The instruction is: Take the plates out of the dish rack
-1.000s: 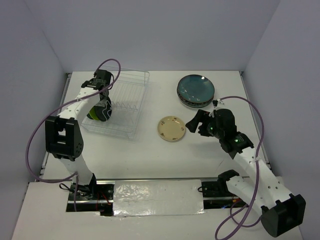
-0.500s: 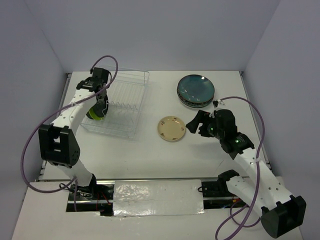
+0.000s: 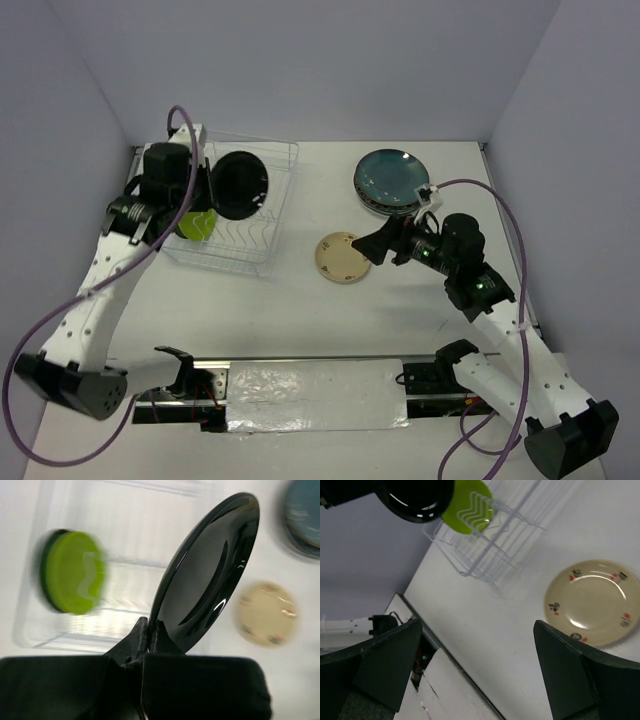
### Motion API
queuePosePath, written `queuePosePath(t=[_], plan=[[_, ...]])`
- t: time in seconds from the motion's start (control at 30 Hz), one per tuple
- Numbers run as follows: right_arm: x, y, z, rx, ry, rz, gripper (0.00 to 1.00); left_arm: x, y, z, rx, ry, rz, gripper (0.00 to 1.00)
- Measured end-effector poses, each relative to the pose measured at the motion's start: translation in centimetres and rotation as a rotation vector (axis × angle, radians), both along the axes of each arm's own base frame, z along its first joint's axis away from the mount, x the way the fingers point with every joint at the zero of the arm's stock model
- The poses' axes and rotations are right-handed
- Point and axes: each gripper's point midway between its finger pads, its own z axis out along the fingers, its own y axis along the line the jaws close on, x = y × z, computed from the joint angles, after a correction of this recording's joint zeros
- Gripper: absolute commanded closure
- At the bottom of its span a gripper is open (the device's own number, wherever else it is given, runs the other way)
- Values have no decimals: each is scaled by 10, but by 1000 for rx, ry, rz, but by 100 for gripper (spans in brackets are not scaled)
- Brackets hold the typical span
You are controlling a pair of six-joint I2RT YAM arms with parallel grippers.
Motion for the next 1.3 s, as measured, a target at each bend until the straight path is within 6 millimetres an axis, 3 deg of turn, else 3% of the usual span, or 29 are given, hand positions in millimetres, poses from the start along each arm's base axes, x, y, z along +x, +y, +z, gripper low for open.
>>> queuePosePath(t=[0.1, 0.27, 0.43, 0.57, 0.6, 0.63, 0.73, 0.8, 0.83, 0.93, 0.97, 1.0, 1.03, 1.07, 1.2, 1.3], plan=[[-4, 18, 14, 44, -48, 93, 0, -32, -41, 6, -221, -48, -181, 100], [-7, 49, 20, 58, -46, 206, 0, -75, -99, 12, -538, -61, -437, 100], [-6, 74, 25, 40, -44, 233, 3, -87, -128, 3, -708, -8, -548, 100], [1, 78, 25, 39, -47, 202, 10, -94, -137, -2, -756, 28, -583, 100], [4, 78, 25, 42, -46, 192, 15, -95, -138, -1, -760, 29, -589, 100], [6, 78, 26, 47, -47, 180, 29, -95, -138, -2, -762, 27, -592, 100], [10, 80, 31, 67, -55, 161, 47, -93, -140, -5, -776, 29, -590, 98], [12, 82, 34, 75, -64, 152, 61, -93, -140, -11, -778, 37, -584, 92], [14, 81, 36, 78, -70, 143, 78, -93, -140, -14, -778, 45, -580, 92], [19, 83, 40, 93, -74, 125, 96, -91, -141, -20, -772, 59, -572, 77], [22, 83, 39, 91, -72, 111, 98, -90, -142, -21, -772, 61, -572, 56], [26, 83, 35, 80, -64, 98, 99, -90, -143, -21, -772, 61, -582, 43], [30, 83, 31, 79, -53, 89, 99, -91, -144, -21, -773, 66, -588, 13], [35, 83, 27, 75, -44, 72, 100, -92, -144, -23, -769, 71, -593, 1], [51, 74, 10, 58, 26, -32, 100, -85, -135, -38, -714, 123, -493, 0], [70, 52, -5, 50, 93, -163, 100, -66, -106, -40, -579, 115, -311, 1]])
